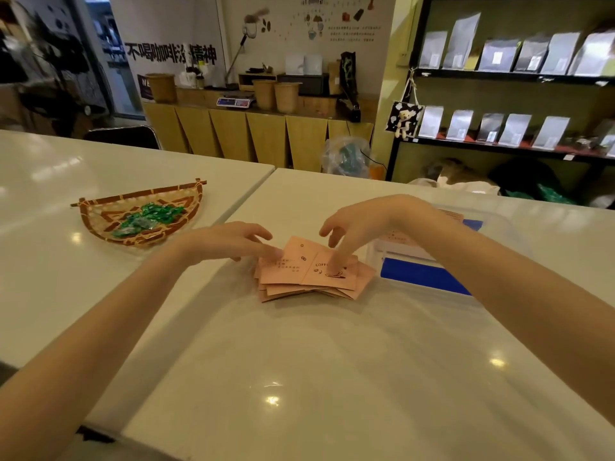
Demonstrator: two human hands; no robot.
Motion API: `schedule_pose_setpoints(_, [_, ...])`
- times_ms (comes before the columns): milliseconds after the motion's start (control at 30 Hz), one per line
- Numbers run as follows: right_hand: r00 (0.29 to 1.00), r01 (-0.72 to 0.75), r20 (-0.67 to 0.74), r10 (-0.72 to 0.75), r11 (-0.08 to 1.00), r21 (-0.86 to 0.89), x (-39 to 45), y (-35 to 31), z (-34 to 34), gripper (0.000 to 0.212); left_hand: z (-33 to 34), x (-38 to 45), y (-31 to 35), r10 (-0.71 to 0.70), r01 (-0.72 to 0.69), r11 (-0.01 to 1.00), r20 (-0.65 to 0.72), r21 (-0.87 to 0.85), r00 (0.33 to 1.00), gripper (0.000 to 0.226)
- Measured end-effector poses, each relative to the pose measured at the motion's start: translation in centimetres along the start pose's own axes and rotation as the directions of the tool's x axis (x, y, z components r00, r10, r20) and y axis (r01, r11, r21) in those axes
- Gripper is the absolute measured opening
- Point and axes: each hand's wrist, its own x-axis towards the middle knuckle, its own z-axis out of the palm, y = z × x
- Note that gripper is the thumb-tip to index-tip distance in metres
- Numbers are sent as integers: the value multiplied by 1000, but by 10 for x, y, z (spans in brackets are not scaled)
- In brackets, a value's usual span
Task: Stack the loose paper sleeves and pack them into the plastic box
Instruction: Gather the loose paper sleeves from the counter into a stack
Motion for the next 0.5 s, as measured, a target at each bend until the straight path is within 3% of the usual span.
schedule_pose_setpoints(133, [987, -15, 159, 24, 998, -61, 16, -4, -6, 67, -3, 4, 5, -34, 29, 997, 59, 77, 998, 71])
schedule_pose_setpoints(300, [985, -5, 172, 11, 999, -35, 22, -7, -7, 59, -5, 4, 13, -35, 22, 994, 128, 107, 991, 68])
schedule_pose_setpoints(500, [983, -19, 184, 22, 1000, -20, 27, -8, 0, 60, -1, 1, 12, 2, -8, 998, 90, 62, 996, 58])
